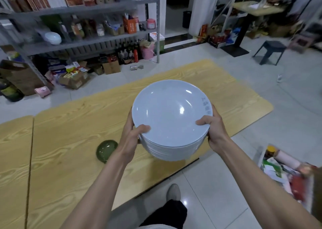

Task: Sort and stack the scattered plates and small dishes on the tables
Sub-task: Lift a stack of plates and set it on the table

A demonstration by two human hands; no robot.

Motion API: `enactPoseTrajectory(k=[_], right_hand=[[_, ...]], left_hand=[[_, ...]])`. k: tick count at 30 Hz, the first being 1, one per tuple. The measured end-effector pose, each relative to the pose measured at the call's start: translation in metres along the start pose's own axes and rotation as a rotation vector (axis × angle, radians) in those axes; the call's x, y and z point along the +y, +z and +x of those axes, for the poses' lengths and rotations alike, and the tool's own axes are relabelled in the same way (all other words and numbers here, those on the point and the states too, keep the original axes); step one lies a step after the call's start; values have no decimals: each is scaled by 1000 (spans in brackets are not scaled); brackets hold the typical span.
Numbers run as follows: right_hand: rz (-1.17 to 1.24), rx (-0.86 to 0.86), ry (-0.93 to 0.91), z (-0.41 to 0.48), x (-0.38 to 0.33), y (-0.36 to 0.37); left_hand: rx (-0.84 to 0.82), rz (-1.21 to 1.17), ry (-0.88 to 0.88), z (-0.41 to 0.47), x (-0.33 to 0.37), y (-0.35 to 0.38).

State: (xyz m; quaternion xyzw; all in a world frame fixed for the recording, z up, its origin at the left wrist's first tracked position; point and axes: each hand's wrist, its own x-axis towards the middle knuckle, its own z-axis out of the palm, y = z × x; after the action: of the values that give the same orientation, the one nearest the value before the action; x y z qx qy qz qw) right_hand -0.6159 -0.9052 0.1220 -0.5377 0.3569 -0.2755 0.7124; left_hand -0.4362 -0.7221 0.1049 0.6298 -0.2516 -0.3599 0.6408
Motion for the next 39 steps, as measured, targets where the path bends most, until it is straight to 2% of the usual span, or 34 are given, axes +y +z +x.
enactPoseTrajectory(k=[11, 22, 30, 39], right_hand=[[2, 4, 22, 141, -47, -93], [-12, -55, 93, 286, -72, -177], [-13, -153, 150, 404, -76, -228], [-25, -138, 208, 507, -60, -267]], left_hand=[[-5, 16, 12, 141, 7, 105], [106, -12, -11, 257, 9, 199], [200, -26, -53, 351, -7, 255], [204, -14, -102, 449, -36, 293]])
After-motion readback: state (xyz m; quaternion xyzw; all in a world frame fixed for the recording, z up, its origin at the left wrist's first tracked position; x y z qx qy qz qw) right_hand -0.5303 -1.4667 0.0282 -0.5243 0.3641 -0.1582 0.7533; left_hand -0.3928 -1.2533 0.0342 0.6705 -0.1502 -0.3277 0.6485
